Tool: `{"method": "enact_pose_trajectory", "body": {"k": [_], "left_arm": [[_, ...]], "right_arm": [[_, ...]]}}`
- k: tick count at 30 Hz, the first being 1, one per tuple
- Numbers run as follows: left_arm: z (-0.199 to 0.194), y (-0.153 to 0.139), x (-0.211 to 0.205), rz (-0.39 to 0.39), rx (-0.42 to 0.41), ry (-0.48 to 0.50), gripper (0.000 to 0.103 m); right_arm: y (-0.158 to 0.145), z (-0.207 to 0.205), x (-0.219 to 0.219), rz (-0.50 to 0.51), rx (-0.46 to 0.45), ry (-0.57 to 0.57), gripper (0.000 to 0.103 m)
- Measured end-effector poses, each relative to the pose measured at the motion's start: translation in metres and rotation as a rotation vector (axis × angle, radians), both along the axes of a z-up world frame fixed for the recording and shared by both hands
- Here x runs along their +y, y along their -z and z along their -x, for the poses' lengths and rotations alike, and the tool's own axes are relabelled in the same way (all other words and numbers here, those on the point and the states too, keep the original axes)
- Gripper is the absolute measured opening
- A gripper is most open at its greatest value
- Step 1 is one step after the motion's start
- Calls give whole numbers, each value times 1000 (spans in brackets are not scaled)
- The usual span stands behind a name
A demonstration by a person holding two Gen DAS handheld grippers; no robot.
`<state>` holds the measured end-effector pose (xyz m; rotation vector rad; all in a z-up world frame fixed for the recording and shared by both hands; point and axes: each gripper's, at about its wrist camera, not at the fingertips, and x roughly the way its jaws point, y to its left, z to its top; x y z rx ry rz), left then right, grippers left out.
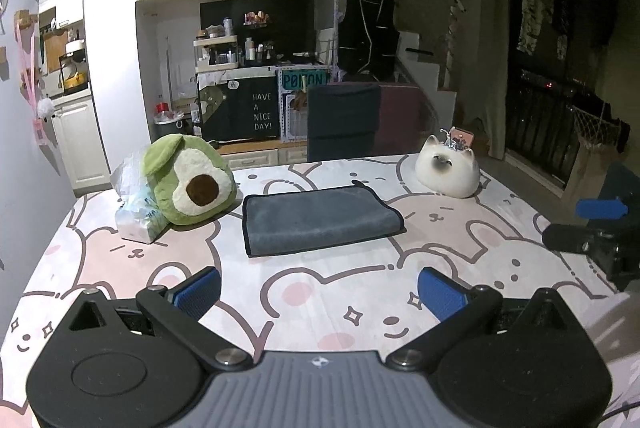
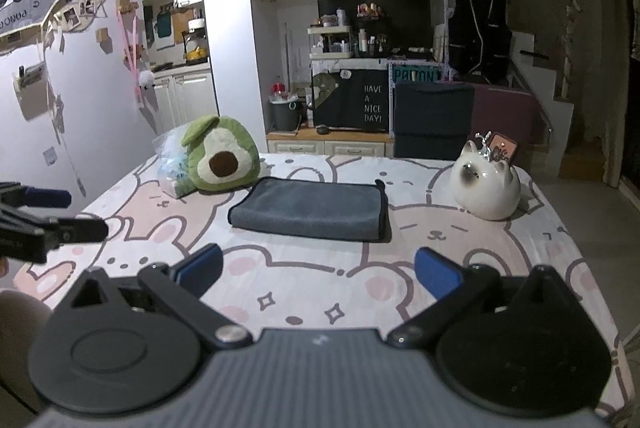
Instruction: Fold towel
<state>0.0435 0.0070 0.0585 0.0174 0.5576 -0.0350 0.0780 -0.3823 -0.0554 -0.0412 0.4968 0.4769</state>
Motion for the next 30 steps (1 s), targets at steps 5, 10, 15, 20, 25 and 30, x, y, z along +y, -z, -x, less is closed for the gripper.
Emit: {"method": "enact_pose_trajectory", "body": {"k": [5, 10, 15, 20, 25, 30], "left_arm": [[7, 1, -2, -10, -5, 1, 103], [8, 2, -1, -9, -2, -4, 103], [9, 3, 1, -4, 2, 1, 103], [9, 5, -1, -14, 0, 8, 103], [10, 5, -1, -7, -1, 7, 103], [10, 5, 0, -8, -2, 7, 103]], "right_arm": [[2, 6, 1, 7, -13, -21, 103], [5, 10, 2, 21, -14, -39, 103], [7, 10, -1, 6, -14, -29, 103], [7, 11, 0, 9, -19, -32, 103], [8, 12, 1, 11, -24, -36, 103], [9, 13, 1, 18, -26, -41, 103]]}}
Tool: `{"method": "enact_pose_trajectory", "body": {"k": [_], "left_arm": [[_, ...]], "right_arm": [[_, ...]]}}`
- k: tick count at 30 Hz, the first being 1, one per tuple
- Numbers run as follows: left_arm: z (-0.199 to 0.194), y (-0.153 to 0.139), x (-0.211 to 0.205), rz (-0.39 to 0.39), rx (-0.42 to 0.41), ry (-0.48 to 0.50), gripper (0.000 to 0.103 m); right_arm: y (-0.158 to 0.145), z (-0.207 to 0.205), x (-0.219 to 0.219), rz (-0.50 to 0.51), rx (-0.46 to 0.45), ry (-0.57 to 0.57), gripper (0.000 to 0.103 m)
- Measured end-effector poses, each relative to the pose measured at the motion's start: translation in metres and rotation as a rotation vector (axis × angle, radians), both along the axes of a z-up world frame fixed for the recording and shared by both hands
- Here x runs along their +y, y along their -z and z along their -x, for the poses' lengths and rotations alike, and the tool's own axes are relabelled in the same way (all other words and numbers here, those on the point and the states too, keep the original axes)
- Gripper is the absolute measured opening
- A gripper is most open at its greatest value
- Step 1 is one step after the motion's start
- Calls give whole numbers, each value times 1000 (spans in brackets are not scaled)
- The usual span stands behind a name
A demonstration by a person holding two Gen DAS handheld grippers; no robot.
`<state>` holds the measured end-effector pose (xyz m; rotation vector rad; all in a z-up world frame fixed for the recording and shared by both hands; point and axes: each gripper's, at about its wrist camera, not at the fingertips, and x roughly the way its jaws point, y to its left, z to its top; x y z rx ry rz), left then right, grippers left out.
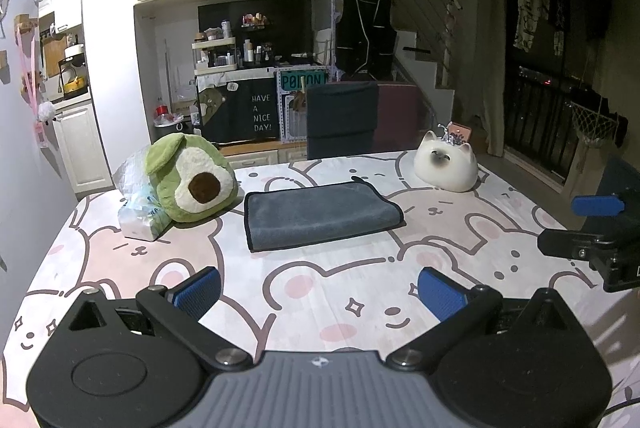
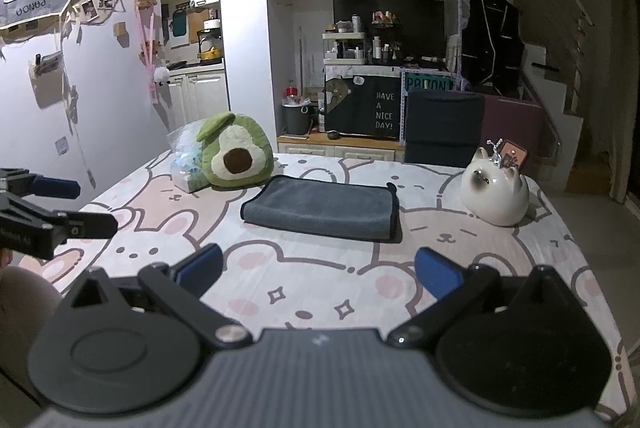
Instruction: Fold towel
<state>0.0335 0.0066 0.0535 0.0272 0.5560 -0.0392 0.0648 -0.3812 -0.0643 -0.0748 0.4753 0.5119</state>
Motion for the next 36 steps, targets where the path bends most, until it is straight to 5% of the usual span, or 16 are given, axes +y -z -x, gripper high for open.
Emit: {"method": "enact_pose_trajectory", "body": {"k": [36], "left_arm": [[1, 0, 3, 2, -3, 4, 103]], "right_arm": [[0, 2, 0, 4, 0, -5, 103]]}}
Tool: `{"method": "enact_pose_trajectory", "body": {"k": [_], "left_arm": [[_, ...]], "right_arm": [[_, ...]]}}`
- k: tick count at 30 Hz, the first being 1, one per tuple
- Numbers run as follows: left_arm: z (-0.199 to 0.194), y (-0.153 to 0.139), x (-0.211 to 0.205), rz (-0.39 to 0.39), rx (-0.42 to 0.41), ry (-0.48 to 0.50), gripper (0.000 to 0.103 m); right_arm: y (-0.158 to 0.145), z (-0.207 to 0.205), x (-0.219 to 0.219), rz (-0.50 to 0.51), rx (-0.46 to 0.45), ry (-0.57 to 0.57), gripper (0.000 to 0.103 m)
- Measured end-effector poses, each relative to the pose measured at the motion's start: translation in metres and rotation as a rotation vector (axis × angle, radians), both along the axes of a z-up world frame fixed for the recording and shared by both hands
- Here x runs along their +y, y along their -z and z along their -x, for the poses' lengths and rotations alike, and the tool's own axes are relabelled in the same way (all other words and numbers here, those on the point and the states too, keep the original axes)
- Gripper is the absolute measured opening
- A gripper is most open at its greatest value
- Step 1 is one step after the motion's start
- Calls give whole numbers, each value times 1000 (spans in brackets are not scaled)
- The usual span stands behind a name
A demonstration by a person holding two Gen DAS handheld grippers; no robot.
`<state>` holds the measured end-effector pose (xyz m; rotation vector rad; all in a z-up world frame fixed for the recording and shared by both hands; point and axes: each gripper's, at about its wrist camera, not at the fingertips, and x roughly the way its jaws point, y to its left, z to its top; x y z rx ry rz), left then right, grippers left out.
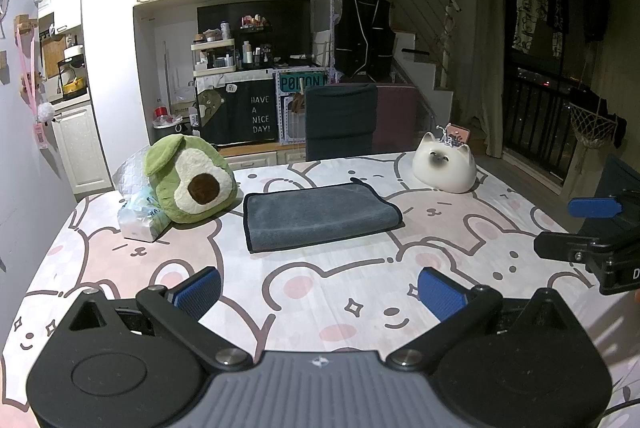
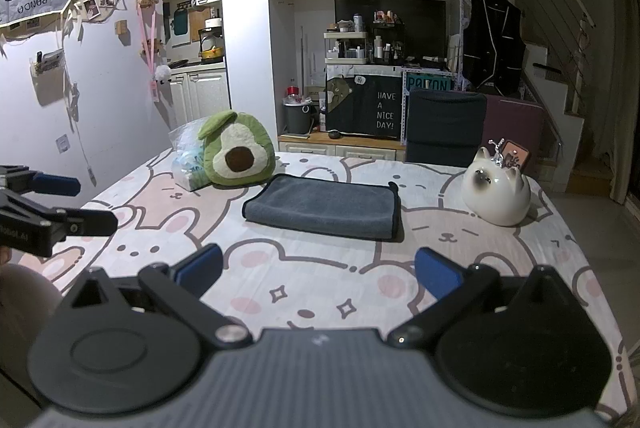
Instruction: Fold towel
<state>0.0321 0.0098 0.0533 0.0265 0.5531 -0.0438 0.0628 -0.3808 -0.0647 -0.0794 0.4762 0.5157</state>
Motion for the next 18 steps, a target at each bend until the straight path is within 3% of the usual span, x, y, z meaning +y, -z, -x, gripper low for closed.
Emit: {"method": "enact_pose_trajectory", "body": {"k": [18], "left_arm": [[0, 0, 0, 0, 0, -1, 103]], "right_arm": [[1, 0, 0, -6, 1, -1, 103]]}}
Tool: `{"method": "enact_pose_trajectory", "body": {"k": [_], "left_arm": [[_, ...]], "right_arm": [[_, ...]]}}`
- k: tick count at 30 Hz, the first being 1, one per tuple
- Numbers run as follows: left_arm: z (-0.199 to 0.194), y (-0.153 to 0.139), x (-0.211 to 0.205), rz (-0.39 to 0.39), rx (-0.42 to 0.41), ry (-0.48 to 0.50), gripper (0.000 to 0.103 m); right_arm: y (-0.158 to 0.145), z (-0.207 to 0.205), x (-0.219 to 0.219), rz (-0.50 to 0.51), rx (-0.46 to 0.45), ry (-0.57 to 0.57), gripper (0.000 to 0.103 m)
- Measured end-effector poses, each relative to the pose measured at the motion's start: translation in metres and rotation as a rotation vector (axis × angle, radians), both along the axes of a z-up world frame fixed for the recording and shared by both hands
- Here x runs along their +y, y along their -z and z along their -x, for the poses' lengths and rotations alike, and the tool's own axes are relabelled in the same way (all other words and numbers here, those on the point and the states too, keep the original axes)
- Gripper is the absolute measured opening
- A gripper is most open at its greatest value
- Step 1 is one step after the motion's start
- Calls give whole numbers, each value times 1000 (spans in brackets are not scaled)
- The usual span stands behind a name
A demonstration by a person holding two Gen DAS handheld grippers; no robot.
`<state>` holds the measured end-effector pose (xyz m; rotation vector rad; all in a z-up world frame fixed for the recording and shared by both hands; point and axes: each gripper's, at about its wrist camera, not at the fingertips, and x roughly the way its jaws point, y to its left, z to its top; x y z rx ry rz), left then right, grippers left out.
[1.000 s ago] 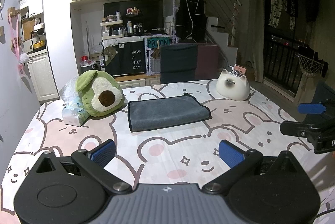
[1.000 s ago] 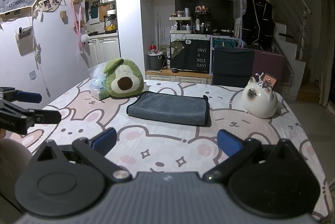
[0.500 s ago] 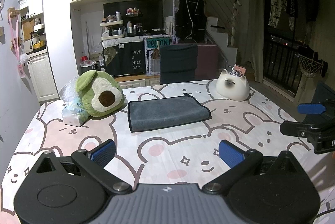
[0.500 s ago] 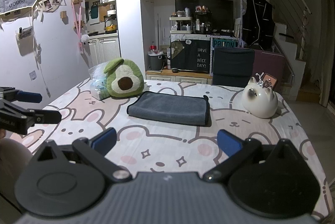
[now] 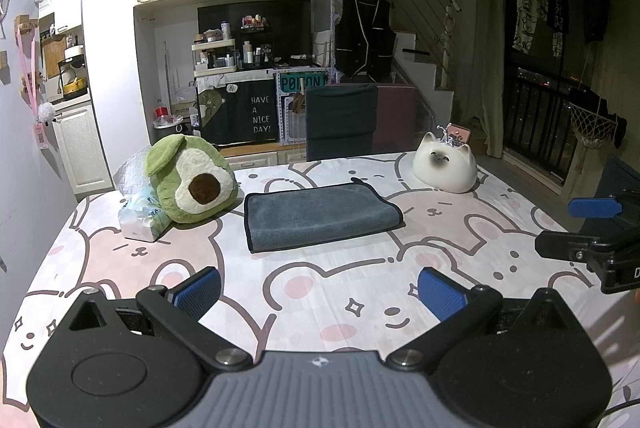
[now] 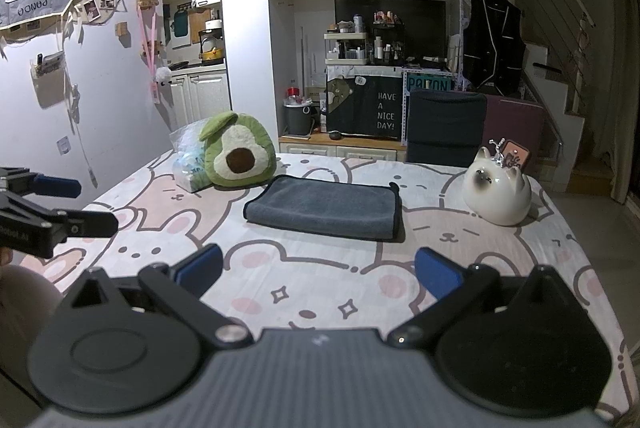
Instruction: Fold towel
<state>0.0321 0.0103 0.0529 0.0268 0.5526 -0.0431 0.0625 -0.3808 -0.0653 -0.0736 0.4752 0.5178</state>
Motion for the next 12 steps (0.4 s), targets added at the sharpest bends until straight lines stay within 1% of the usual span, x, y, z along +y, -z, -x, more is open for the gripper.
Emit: {"method": "enact_pose_trajectory", "body": {"k": [12], "left_arm": [[0, -1, 3, -6, 2, -5, 103]], "right_arm": [[0, 0, 0, -7, -1, 1, 103]]}}
